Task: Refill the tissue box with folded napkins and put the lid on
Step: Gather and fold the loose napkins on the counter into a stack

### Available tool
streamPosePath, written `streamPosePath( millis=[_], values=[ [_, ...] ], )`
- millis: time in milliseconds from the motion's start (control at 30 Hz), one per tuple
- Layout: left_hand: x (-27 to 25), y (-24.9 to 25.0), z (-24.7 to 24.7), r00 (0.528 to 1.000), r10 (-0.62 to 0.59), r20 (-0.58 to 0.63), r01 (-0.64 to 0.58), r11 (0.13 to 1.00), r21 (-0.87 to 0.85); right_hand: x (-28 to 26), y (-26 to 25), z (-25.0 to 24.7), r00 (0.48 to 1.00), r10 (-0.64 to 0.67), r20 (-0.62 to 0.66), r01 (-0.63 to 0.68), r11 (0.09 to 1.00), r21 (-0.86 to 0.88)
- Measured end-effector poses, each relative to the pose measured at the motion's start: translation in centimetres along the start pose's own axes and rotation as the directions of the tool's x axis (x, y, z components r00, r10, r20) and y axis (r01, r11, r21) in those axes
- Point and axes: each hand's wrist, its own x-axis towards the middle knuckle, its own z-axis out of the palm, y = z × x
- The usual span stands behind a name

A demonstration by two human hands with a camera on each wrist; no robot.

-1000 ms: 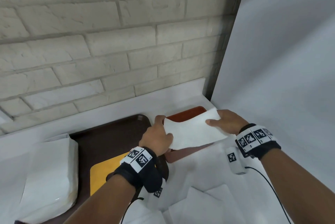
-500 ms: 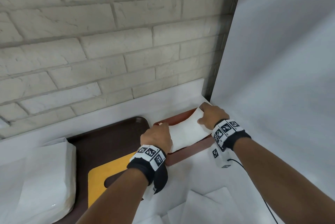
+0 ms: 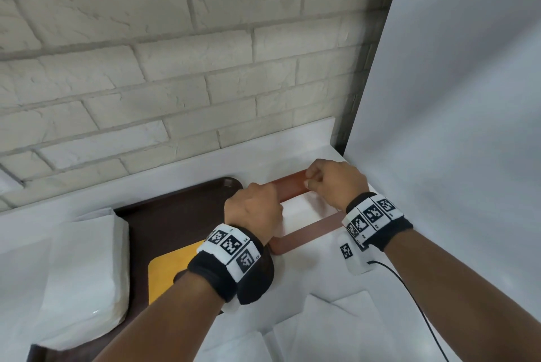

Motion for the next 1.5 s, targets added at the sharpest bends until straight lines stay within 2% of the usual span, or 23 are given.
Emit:
streamPosePath(
  millis=[133, 233, 367, 500, 600, 733, 900, 1033, 1133, 1233, 1333, 1433, 1500],
  values=[
    [-3.0, -3.2, -2.2, 0.993, -0.024, -0.117, 0.01, 0.992, -0.124, -3.0, -1.6, -0.9, 0.997, -0.079, 0.011, 0.075, 0.975, 0.211],
    [-6.9, -6.3, -3.4, 0.994, -0.053, -0.097, 0.02, 0.948, -0.319, -7.0, -3.3, -1.2, 0.985, -0.165, 0.05, 0.13, 0.9, 0.415],
    [-14.9, -9.6, -3.5, 0.999, -0.042, 0.002, 0.032, 0.743, -0.669, -13.8, -6.3, -0.2, 0.957, -0.209, 0.199, 0.034, 0.764, 0.644],
    [-23.2, -13.1, -2.7, 0.994, -0.086, 0.06, 0.1, 0.586, -0.804, -19.6, -8.4, 2.0, 0.92, -0.259, 0.294, -0.013, 0.731, 0.683],
    [-28.9, -15.9, -1.1, 0.978, -0.194, 0.082, 0.175, 0.531, -0.829, -23.1, -9.3, 4.4, 0.887, -0.282, 0.365, -0.012, 0.777, 0.629],
    [-35.1, -19.4, 1.4, 0.916, -0.37, 0.153, 0.324, 0.462, -0.825, -25.7, -10.4, 8.1, 0.841, -0.29, 0.457, 0.052, 0.884, 0.465],
    [-40.3, -22.0, 3.2, 0.856, -0.47, 0.218, 0.411, 0.36, -0.838, -27.2, -12.5, 11.5, 0.829, -0.265, 0.493, 0.104, 0.938, 0.33],
    [-42.6, -23.8, 3.9, 0.82, -0.514, 0.253, 0.444, 0.291, -0.848, -28.0, -15.2, 13.5, 0.826, -0.263, 0.499, 0.135, 0.951, 0.277],
    [-43.5, -25.1, 4.3, 0.792, -0.549, 0.266, 0.452, 0.235, -0.86, -29.0, -18.4, 15.9, 0.819, -0.21, 0.534, 0.148, 0.976, 0.157],
    [-44.0, -25.9, 4.8, 0.783, -0.56, 0.269, 0.462, 0.236, -0.855, -29.5, -22.7, 18.8, 0.813, -0.154, 0.562, 0.189, 0.982, -0.004],
    [-44.4, -26.6, 5.4, 0.771, -0.567, 0.289, 0.494, 0.247, -0.834, -29.8, -26.6, 21.4, 0.851, -0.144, 0.505, 0.257, 0.953, -0.16],
    [-44.7, -27.2, 6.4, 0.724, -0.61, 0.322, 0.561, 0.248, -0.79, -30.0, -28.8, 22.7, 0.89, -0.103, 0.445, 0.227, 0.945, -0.235],
    [-44.7, -27.3, 6.9, 0.701, -0.627, 0.341, 0.605, 0.267, -0.75, -30.0, -29.2, 23.0, 0.894, -0.071, 0.441, 0.194, 0.952, -0.239]
  ],
)
